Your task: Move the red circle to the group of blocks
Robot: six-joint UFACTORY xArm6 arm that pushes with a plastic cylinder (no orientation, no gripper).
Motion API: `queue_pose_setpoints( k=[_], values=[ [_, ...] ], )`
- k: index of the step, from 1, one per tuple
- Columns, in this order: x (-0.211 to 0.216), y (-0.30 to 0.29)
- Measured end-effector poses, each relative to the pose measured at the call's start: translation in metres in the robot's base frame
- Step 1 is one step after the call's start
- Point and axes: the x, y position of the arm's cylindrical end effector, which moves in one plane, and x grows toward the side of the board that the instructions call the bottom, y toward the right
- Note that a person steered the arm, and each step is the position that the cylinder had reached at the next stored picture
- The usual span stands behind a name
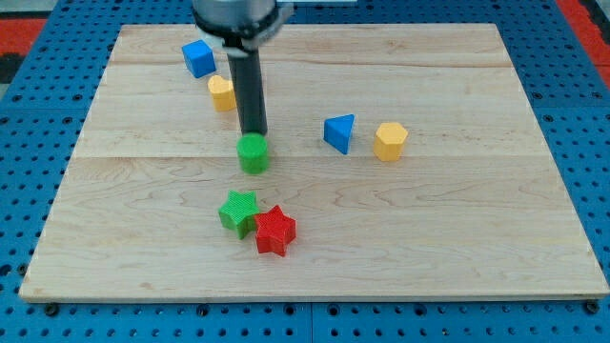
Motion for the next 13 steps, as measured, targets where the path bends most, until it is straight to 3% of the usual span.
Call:
queue_pose_setpoints(
  k=[1, 2, 3, 4, 5, 6, 8, 9, 11, 12, 13],
  values=[
    [0.062, 0.006],
    [0.056, 0.007],
    [-0.006, 0.003],
    [-0.029, 0.009],
    [-0.090, 0.079],
    [-0.162, 0.075],
    [-0.154, -0.062],
    [-0.122, -0.058],
    [-0.068, 0.012],
    [-0.071, -0.004],
    [-0.099, -0.017]
  ],
)
